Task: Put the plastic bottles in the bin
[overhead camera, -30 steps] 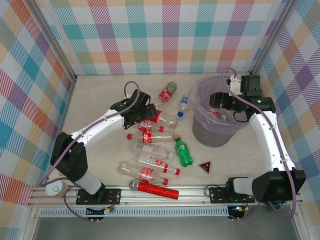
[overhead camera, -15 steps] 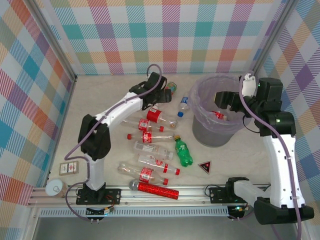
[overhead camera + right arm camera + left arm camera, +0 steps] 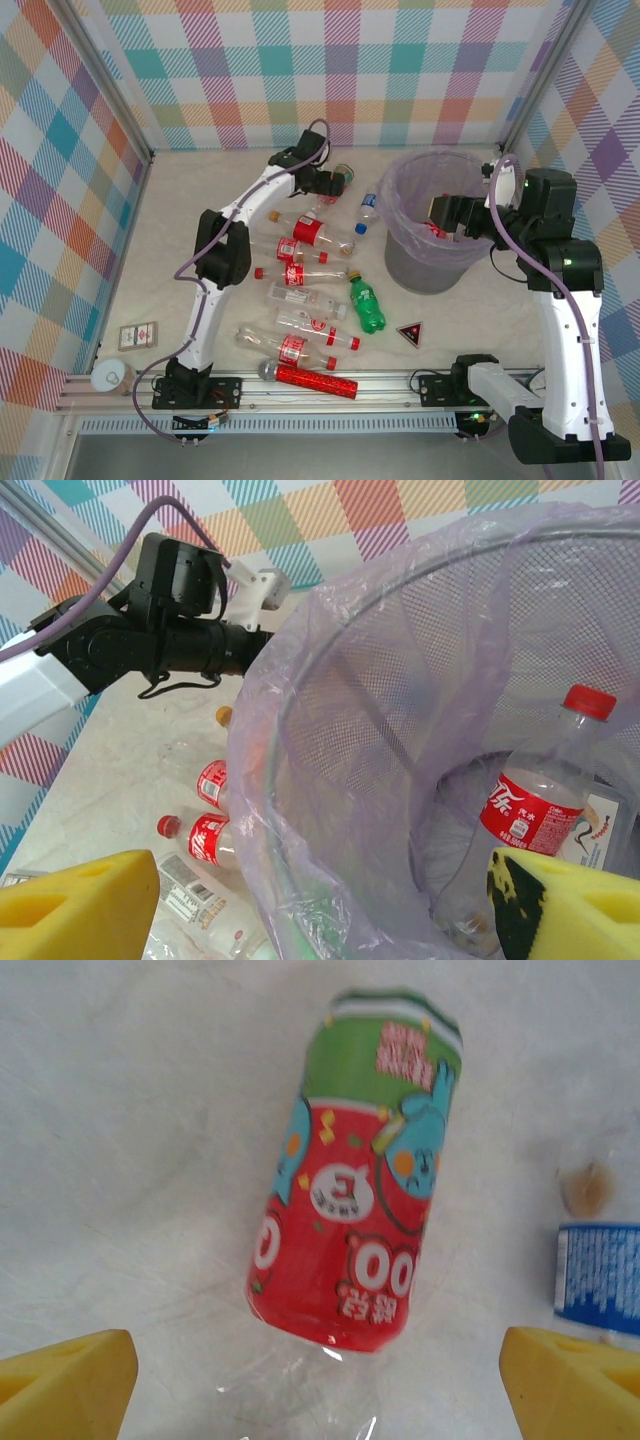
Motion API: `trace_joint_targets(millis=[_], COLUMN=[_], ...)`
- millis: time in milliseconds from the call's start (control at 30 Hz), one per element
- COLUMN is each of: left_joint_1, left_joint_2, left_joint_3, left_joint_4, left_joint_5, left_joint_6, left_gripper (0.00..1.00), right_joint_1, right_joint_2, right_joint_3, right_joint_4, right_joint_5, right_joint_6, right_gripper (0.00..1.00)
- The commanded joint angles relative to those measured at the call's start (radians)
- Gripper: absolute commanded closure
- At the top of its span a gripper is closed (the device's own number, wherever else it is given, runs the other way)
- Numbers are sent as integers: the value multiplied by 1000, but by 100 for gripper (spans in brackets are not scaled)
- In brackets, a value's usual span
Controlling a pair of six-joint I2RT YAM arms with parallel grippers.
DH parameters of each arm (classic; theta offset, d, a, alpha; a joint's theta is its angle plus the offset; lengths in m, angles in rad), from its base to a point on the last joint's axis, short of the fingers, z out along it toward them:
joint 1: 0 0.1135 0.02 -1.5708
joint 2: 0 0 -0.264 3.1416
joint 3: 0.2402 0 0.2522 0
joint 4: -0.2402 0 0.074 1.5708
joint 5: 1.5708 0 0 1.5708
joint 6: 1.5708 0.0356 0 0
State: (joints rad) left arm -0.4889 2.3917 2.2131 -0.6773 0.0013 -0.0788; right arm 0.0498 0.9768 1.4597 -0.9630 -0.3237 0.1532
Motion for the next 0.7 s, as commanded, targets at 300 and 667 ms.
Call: trace_joint_targets(millis=[300,667], left_joint_1=[-36,-58], left_joint_2=[54,116], left_joint_3=[-28,16], left_joint_4=[-39,-51], left_joint_5=[28,-9], left_joint_6=[45,48], left_gripper=[5,19], right_joint_1=[1,1], right_joint_2=[-39,-79], right_joint_3=[-8,-21], right_joint_4=[-24,-71], right_joint_5=[-43,33], right_joint_6=[27,-5], right_gripper=[14,0])
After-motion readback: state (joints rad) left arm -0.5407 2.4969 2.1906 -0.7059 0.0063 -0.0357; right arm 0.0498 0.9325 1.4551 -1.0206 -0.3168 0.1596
